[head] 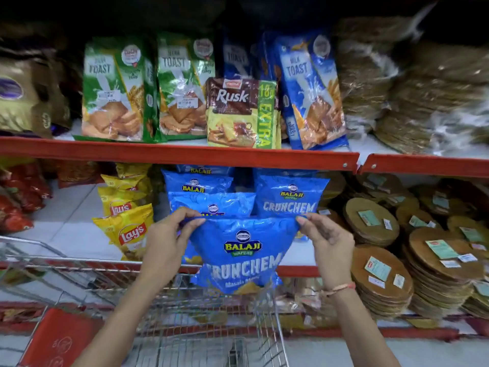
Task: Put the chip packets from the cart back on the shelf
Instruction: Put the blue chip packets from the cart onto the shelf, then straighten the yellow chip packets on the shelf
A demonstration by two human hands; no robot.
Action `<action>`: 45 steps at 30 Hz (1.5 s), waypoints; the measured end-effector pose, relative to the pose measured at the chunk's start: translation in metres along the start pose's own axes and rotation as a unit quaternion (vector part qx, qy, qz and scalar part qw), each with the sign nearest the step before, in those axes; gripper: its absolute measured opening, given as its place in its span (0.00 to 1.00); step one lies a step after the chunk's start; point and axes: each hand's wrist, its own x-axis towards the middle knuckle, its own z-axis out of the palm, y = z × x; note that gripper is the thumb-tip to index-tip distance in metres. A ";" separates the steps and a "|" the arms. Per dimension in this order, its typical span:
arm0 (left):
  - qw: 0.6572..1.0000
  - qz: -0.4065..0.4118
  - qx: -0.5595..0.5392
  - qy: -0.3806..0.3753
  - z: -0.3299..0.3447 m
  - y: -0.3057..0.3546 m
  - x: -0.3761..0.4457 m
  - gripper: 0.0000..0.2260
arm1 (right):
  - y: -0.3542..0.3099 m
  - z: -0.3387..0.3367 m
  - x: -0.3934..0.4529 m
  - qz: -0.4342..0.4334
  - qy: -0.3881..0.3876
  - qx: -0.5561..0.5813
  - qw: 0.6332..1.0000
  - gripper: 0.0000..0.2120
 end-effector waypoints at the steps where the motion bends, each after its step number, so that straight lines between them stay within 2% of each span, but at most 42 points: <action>1: 1.000 0.011 -0.008 0.004 0.007 0.010 0.006 0.03 | -0.002 -0.006 0.010 -0.010 0.014 0.008 1.000 0.07; 4: 1.000 0.029 -0.007 0.004 0.037 0.029 0.026 0.02 | 0.000 -0.028 0.041 -0.009 0.056 0.015 0.998 0.03; 8: 0.998 0.055 -0.007 -0.035 0.078 0.044 0.055 0.03 | 0.010 -0.054 0.078 -0.001 0.086 -0.004 0.996 0.09; 11: 0.995 0.069 0.015 -0.077 0.101 0.052 0.076 0.04 | 0.018 -0.068 0.100 0.000 0.100 -0.036 0.994 0.11; 18: 0.991 0.030 0.044 -0.121 0.149 0.051 0.090 0.04 | 0.062 -0.079 0.125 0.033 0.141 -0.131 0.981 0.08; 22: 0.985 0.017 0.060 -0.163 0.160 0.041 0.085 0.05 | 0.082 -0.075 0.126 0.063 0.118 -0.202 0.970 0.06; 24: 0.986 0.028 0.057 -0.155 0.157 0.037 0.082 0.06 | 0.077 -0.065 0.119 0.048 0.109 -0.241 0.963 0.03; 28: 0.990 0.064 0.057 -0.115 0.128 0.019 0.074 0.04 | 0.056 -0.027 0.102 -0.047 0.109 -0.310 0.943 0.09; 33: 0.994 0.046 0.045 -0.084 0.066 -0.030 0.065 0.03 | 0.035 0.052 0.079 -0.114 0.023 -0.289 0.950 0.08; 39: 0.993 0.011 0.110 -0.031 -0.030 -0.100 0.065 0.07 | 0.014 0.176 0.045 -0.174 -0.136 -0.231 0.947 0.03; 42: 0.985 -0.005 0.169 -0.022 -0.075 -0.139 0.066 0.09 | 0.014 0.241 0.031 -0.186 -0.226 -0.254 0.922 0.05; 45: 0.976 -0.062 0.204 -0.036 -0.109 -0.169 0.069 0.15 | 0.019 0.302 0.022 -0.139 -0.337 -0.367 0.856 0.13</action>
